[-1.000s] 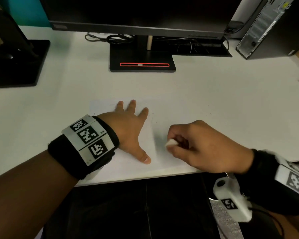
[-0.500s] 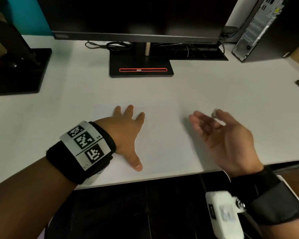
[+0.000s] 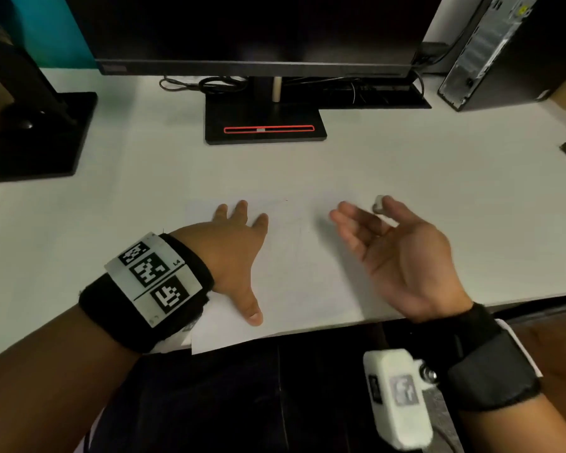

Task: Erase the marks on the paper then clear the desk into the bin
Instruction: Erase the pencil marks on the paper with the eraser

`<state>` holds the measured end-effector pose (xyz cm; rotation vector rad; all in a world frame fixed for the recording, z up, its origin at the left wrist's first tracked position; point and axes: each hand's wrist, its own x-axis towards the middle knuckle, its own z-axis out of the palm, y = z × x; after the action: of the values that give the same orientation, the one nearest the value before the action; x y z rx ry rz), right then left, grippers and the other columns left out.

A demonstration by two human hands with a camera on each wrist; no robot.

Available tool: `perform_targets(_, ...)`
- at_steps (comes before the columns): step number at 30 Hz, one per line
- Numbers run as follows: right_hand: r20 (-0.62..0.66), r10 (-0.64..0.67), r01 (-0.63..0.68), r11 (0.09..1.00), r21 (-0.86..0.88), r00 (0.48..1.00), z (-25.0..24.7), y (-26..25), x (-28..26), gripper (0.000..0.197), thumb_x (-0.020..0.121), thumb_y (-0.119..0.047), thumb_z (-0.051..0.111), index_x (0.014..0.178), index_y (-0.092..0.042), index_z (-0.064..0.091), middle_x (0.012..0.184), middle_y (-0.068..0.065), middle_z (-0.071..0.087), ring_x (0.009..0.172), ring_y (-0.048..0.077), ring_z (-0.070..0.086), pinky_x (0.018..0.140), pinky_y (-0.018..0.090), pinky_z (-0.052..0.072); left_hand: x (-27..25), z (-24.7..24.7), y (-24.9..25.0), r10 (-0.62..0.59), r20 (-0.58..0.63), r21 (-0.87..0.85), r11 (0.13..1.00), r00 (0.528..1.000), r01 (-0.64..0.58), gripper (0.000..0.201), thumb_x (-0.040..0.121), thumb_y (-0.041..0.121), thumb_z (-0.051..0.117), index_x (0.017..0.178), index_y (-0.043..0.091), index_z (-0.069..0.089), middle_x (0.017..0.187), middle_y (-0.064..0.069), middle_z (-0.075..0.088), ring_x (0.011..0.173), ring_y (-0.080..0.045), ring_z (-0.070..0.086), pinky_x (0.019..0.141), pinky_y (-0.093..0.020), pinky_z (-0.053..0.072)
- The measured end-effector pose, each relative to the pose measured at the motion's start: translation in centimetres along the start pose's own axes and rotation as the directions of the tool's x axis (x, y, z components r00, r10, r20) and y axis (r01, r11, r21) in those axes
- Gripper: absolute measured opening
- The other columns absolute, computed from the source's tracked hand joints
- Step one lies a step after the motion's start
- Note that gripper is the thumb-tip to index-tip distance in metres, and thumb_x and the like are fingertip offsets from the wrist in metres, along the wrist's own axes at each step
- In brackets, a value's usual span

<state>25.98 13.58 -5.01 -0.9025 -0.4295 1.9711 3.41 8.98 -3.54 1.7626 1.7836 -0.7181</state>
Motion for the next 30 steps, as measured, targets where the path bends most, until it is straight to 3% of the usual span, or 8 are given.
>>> perform_targets(5, 0.132, 0.526, -0.443, 0.806, -0.392, 0.84, 1.5, 4.4, -0.7, 0.02, 0.101, -0.022, 0.049, 0.101, -0.004, 0.059, 0.126, 0.038, 0.063, 0.118, 0.046, 0.065, 0.103, 0.049, 0.053, -0.3, 0.3, 0.0, 0.028, -0.004, 0.011, 1.0, 1.0, -0.028, 0.158, 0.054, 0.066, 0.088, 0.156, 0.019, -0.024, 0.161, -0.01, -0.033, 0.15, -0.036, -0.022, 0.12, -0.056, 0.025)
perform_targets(8, -0.047, 0.318, -0.321, 0.934, -0.155, 0.947, -0.1, 0.6, 3.1, 0.049, 0.103, -0.026, 0.042, 0.095, 0.01, 0.073, 0.118, 0.032, 0.067, 0.115, 0.038, 0.067, 0.107, 0.044, 0.05, -0.6, 0.3, 0.0, 0.032, 0.006, 0.013, 0.999, 0.999, -0.032, 0.157, 0.057, 0.065, 0.087, 0.155, 0.018, -0.026, 0.161, -0.008, -0.035, 0.15, -0.035, -0.024, 0.121, -0.056, 0.023)
perform_targets(12, -0.26, -0.172, 0.186, 0.982, 0.029, 0.95, -0.7, -3.9, 4.9, 0.02, 0.102, -0.015, 0.047, 0.084, -0.011, 0.055, 0.121, 0.024, 0.063, 0.101, 0.036, 0.068, 0.092, 0.039, 0.059, -0.7, 0.1, 0.1, 0.043, 0.008, 0.018, 0.999, 0.999, -0.044, 0.158, 0.057, 0.063, 0.088, 0.154, 0.016, -0.027, 0.161, -0.008, -0.035, 0.15, -0.035, -0.024, 0.121, -0.054, 0.023)
perform_targets(15, -0.003, 0.056, -0.057, 0.998, -0.037, 0.998, 0.9, -1.0, 3.7, 0.022, 0.103, -0.019, 0.048, 0.088, -0.008, 0.059, 0.114, 0.026, 0.066, 0.109, 0.039, 0.066, 0.092, 0.039, 0.059, -0.6, 0.2, 0.2, 0.051, -0.003, -0.007, 0.999, 0.999, -0.051, 0.161, 0.056, 0.06, 0.091, 0.152, 0.015, -0.03, 0.161, -0.005, -0.034, 0.15, -0.033, -0.025, 0.121, -0.053, 0.023)
perform_targets(19, 0.142, 0.57, -0.465, 0.77, -0.437, 0.809, 1.9, 2.7, 2.9, 0.051, 0.102, -0.027, 0.046, 0.124, 0.018, 0.059, 0.128, 0.035, 0.063, 0.122, 0.043, 0.063, 0.102, 0.044, 0.054, -0.8, 0.5, 0.3, 0.064, -0.023, -0.033, 0.997, 0.998, -0.065, 0.165, 0.054, 0.059, 0.092, 0.149, 0.016, -0.036, 0.162, -0.001, -0.033, 0.15, -0.029, -0.026, 0.121, -0.053, 0.024)
perform_targets(23, -0.084, 0.163, -0.165, 0.986, -0.016, 0.983, 0.6, -0.6, 6.6, 0.044, 0.106, -0.024, 0.041, 0.088, 0.001, 0.072, 0.121, 0.029, 0.064, 0.111, 0.038, 0.067, 0.105, 0.043, 0.051, -1.0, 0.5, 0.2, 0.079, -0.022, -0.024, 0.997, 0.997, -0.079, 0.163, 0.056, 0.059, 0.091, 0.149, 0.017, -0.037, 0.162, 0.0, -0.034, 0.15, -0.029, -0.027, 0.121, -0.053, 0.025)
perform_targets(26, -0.227, -0.158, 0.178, 0.981, 0.073, 0.961, 0.4, -2.3, 6.4, 0.019, 0.106, -0.018, 0.045, 0.093, -0.01, 0.056, 0.124, 0.023, 0.063, 0.109, 0.034, 0.069, 0.096, 0.04, 0.058, -1.2, 0.5, 0.5, 0.088, -0.026, 0.003, 0.996, 0.996, -0.088, 0.163, 0.056, 0.06, 0.091, 0.149, 0.017, -0.036, 0.162, 0.0, -0.033, 0.15, -0.028, -0.025, 0.12, -0.053, 0.026)
perform_targets(30, 0.04, 0.212, -0.205, 0.968, -0.145, 0.976, 2.1, 1.3, 4.4, 0.035, 0.105, -0.022, 0.046, 0.096, 0.004, 0.069, 0.119, 0.024, 0.067, 0.103, 0.035, 0.07, 0.093, 0.039, 0.058, -1.2, 0.6, 0.8, 0.101, -0.037, -0.014, 0.995, 0.994, -0.101, 0.164, 0.055, 0.06, 0.092, 0.15, 0.017, -0.035, 0.162, 0.002, -0.033, 0.15, -0.025, -0.026, 0.12, -0.053, 0.027)
